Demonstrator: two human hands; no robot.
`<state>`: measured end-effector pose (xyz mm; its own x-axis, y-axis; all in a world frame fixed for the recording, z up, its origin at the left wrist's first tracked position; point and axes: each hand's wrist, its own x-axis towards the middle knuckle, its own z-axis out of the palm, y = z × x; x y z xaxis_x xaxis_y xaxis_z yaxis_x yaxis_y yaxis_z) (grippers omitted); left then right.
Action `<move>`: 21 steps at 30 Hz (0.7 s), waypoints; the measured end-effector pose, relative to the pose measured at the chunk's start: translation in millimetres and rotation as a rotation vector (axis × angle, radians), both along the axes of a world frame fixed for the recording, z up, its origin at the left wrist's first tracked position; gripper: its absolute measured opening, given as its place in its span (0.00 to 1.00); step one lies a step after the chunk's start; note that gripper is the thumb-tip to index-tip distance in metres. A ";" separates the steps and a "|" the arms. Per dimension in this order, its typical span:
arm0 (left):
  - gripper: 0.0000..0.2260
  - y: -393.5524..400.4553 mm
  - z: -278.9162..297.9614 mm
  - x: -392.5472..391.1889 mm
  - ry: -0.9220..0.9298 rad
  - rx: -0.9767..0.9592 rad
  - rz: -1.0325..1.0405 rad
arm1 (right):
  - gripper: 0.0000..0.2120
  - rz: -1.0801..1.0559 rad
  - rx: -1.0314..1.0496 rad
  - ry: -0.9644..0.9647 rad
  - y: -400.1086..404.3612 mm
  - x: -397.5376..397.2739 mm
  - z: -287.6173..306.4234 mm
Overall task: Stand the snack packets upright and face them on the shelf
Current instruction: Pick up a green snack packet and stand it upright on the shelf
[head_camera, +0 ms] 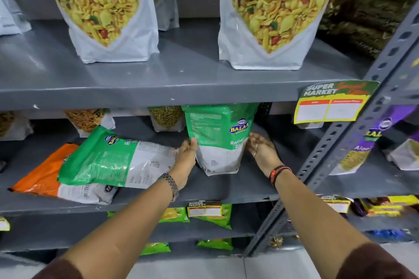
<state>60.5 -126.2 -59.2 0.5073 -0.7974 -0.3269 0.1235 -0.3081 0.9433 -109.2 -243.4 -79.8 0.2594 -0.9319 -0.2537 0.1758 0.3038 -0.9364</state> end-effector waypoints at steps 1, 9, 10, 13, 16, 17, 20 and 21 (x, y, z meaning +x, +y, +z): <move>0.23 3.5 0.3 -4.9 0.054 0.070 -0.031 | 0.13 0.023 0.016 -0.021 0.3 -1.0 0.2; 0.28 -5.0 -1.6 -18.6 0.278 0.187 -0.151 | 0.31 0.083 0.113 0.220 22.4 -7.9 -7.4; 0.27 -8.8 -1.5 -18.5 0.265 0.186 -0.140 | 0.31 0.119 0.113 0.211 29.6 -9.0 -10.3; 0.27 -22.7 -2.6 -23.1 0.263 0.183 -0.138 | 0.29 0.185 0.131 0.166 53.8 -15.2 -14.3; 0.23 -36.6 -4.0 -33.0 0.268 0.141 -0.055 | 0.26 0.209 0.097 0.202 71.2 -19.3 -16.4; 0.22 -39.4 -2.4 -35.5 0.287 0.128 -0.023 | 0.26 0.218 0.081 0.246 75.2 -19.2 -15.8; 0.24 -35.9 0.5 -39.6 0.273 0.125 0.043 | 0.25 0.162 0.042 0.355 71.3 -20.1 -12.1; 0.25 -31.0 -2.6 -42.0 0.225 0.133 0.084 | 0.24 0.114 0.034 0.369 65.2 -20.6 -10.0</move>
<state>18.5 -157.2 -61.8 0.4728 -0.6981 -0.5378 0.3562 -0.4068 0.8412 -129.8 -178.2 -89.8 0.2461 -0.8916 -0.3800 -0.2082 0.3343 -0.9192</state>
